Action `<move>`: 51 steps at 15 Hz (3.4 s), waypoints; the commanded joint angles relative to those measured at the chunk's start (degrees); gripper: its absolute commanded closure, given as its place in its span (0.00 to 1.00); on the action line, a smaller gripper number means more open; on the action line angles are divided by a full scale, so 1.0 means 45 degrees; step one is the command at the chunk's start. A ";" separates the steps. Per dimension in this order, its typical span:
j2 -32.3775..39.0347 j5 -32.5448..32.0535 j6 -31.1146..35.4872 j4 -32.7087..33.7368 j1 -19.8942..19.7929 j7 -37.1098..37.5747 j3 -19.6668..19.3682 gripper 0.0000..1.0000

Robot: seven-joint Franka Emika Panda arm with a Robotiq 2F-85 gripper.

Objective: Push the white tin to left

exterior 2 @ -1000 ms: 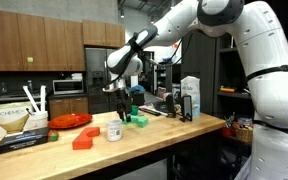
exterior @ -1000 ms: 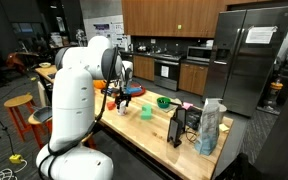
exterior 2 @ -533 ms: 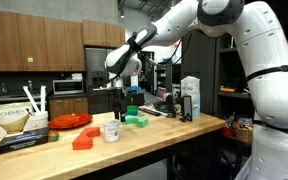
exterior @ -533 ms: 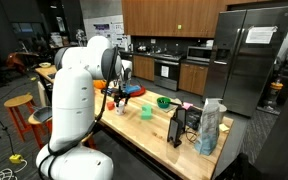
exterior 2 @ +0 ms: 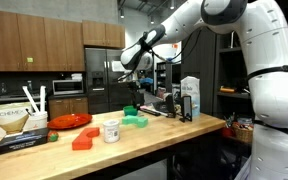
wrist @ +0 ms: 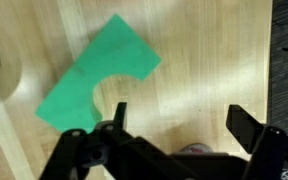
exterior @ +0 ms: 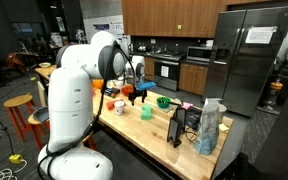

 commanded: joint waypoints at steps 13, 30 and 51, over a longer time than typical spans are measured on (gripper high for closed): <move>0.1364 0.0007 -0.2169 0.1222 0.0298 -0.0614 0.0706 0.00; 0.2926 -0.0006 -0.3306 0.2992 0.1243 -0.1898 0.1574 0.00; 0.2284 -0.5000 0.3399 0.1526 0.2154 0.0502 0.0354 0.00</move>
